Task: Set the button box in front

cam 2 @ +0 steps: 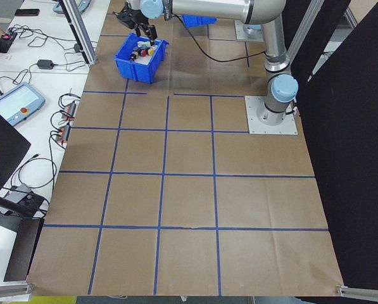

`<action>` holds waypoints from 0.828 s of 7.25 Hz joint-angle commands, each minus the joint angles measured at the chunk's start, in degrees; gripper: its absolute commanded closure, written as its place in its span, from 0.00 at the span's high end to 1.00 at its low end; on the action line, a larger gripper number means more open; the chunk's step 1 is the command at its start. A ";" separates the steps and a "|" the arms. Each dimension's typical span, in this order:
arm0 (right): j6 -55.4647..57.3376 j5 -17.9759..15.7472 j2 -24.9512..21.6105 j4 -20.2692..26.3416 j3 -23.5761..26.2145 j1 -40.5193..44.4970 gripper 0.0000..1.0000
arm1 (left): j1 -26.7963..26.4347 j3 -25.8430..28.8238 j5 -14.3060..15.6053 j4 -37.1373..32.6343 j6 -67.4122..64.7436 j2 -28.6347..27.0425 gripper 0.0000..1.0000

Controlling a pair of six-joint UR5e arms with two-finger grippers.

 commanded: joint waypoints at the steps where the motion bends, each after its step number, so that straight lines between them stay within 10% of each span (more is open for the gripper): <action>1: 10.70 -0.06 0.61 -3.35 1.77 9.13 0.02 | 5.39 0.00 1.74 -3.57 22.91 2.72 1.00; 6: 27.04 -2.16 8.15 -14.70 2.39 28.63 0.02 | 6.74 -6.91 1.56 -12.20 40.39 18.07 1.00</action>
